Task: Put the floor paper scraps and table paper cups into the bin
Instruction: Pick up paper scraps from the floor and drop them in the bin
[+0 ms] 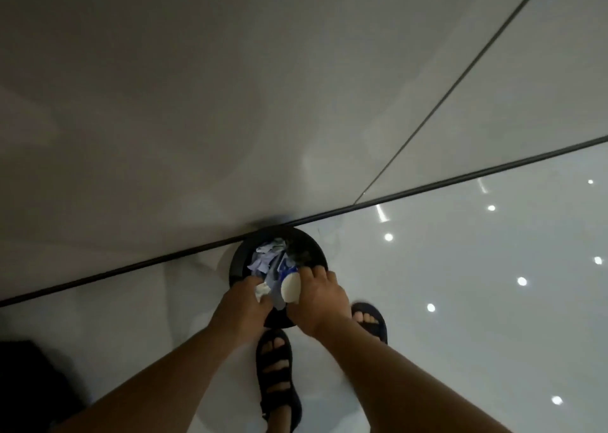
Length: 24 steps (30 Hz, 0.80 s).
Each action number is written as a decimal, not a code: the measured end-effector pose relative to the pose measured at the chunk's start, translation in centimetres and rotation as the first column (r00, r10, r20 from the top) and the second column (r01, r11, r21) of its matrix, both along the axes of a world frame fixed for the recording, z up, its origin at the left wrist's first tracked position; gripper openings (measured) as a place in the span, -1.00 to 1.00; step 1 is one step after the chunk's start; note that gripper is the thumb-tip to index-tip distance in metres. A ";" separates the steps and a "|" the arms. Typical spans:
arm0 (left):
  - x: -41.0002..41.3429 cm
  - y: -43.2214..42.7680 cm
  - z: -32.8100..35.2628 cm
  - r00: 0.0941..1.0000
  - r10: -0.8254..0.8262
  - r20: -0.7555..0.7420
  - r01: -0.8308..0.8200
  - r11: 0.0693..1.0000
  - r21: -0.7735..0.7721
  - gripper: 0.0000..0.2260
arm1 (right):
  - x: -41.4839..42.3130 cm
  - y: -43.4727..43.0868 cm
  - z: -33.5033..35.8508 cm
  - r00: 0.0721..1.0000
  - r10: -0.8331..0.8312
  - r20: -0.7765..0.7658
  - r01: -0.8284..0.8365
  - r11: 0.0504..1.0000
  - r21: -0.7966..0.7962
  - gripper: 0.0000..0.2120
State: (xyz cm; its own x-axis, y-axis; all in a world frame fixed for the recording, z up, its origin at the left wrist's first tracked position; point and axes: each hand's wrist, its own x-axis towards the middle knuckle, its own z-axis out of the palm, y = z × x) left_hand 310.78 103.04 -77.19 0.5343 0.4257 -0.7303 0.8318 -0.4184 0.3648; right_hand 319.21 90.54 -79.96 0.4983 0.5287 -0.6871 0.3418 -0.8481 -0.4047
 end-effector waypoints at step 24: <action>3.5 0.5 10.5 0.924 -0.368 0.102 0.357 0.928 0.110 -0.39 | 0.4 -3.9 10.0 0.926 -0.366 0.089 0.364 0.931 0.031 -0.22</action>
State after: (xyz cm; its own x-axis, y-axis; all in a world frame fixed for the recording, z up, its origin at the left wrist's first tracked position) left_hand 314.24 103.57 -66.70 0.7445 0.2456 -0.6208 0.5701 -0.7178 0.3997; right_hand 319.60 86.67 -69.96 0.7192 0.3069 -0.6234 0.0458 -0.9161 -0.3983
